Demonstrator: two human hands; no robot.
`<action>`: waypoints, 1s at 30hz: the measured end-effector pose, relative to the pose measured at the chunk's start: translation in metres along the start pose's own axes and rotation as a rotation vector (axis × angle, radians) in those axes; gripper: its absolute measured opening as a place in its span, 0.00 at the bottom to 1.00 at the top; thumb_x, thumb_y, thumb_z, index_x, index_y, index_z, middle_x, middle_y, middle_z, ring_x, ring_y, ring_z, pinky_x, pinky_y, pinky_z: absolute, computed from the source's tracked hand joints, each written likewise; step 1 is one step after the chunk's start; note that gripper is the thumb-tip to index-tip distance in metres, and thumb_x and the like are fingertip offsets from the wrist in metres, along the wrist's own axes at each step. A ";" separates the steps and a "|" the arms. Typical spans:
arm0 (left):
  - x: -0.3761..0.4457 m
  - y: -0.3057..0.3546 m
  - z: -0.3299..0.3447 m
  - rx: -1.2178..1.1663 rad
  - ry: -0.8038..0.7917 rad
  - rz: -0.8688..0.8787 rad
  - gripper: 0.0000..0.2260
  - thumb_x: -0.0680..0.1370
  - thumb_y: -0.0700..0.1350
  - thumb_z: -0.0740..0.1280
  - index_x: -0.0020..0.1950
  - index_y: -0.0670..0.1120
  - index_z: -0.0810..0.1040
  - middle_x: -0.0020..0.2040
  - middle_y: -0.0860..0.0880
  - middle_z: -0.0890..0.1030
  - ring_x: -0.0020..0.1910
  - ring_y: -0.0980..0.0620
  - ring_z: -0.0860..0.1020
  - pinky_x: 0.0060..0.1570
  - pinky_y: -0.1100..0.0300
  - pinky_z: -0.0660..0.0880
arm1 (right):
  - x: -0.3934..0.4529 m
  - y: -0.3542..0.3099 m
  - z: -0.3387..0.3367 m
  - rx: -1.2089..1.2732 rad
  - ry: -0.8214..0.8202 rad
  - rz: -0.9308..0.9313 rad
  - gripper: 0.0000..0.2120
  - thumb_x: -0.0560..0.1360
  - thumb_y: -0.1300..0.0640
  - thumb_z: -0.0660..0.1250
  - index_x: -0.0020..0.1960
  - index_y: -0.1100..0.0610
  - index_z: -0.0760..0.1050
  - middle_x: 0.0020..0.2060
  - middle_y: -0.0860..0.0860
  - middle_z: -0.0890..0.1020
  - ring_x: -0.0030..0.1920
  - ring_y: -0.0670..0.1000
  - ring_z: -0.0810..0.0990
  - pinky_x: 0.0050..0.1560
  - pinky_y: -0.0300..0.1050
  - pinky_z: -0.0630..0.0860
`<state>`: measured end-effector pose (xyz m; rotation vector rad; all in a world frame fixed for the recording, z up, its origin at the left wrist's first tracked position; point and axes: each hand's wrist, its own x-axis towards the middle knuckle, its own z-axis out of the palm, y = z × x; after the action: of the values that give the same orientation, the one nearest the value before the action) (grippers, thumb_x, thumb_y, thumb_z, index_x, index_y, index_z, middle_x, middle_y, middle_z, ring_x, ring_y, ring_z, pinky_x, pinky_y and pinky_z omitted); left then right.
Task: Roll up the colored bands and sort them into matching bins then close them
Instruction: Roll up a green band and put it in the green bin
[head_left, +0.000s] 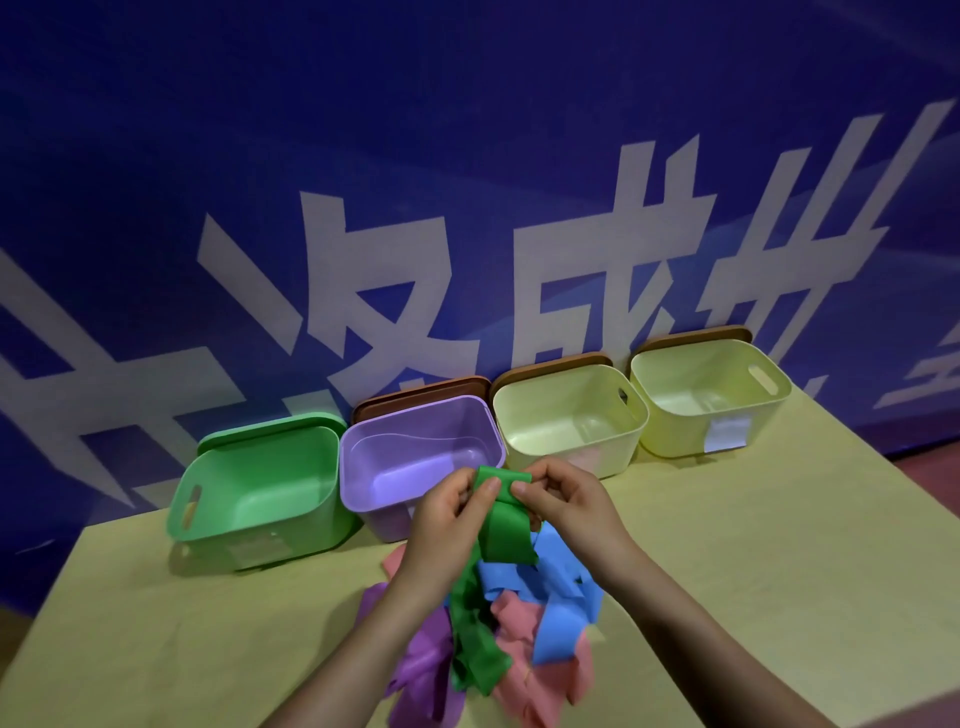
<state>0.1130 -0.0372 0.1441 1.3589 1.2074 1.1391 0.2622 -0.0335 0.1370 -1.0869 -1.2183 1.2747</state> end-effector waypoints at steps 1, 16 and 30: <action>-0.001 -0.001 -0.002 0.024 0.012 0.025 0.15 0.77 0.48 0.67 0.41 0.36 0.74 0.33 0.43 0.74 0.35 0.53 0.72 0.36 0.55 0.69 | -0.001 0.001 0.003 0.000 -0.004 -0.006 0.07 0.74 0.70 0.67 0.39 0.62 0.74 0.26 0.51 0.73 0.27 0.45 0.73 0.33 0.37 0.72; -0.003 0.004 -0.036 -0.333 -0.015 -0.170 0.15 0.75 0.50 0.62 0.48 0.39 0.81 0.44 0.41 0.83 0.42 0.48 0.82 0.44 0.56 0.78 | -0.002 -0.001 0.044 0.182 0.068 0.001 0.16 0.66 0.58 0.70 0.45 0.72 0.75 0.26 0.53 0.74 0.26 0.47 0.73 0.33 0.37 0.72; -0.002 0.013 -0.025 -0.313 -0.063 -0.123 0.05 0.75 0.41 0.66 0.45 0.38 0.76 0.37 0.45 0.79 0.36 0.50 0.78 0.35 0.62 0.77 | -0.013 -0.005 0.024 0.305 0.005 0.064 0.07 0.66 0.61 0.72 0.42 0.63 0.78 0.30 0.53 0.77 0.28 0.47 0.74 0.34 0.37 0.74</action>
<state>0.0893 -0.0384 0.1593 1.0618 1.0042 1.1354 0.2393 -0.0487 0.1436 -0.9114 -0.9525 1.4515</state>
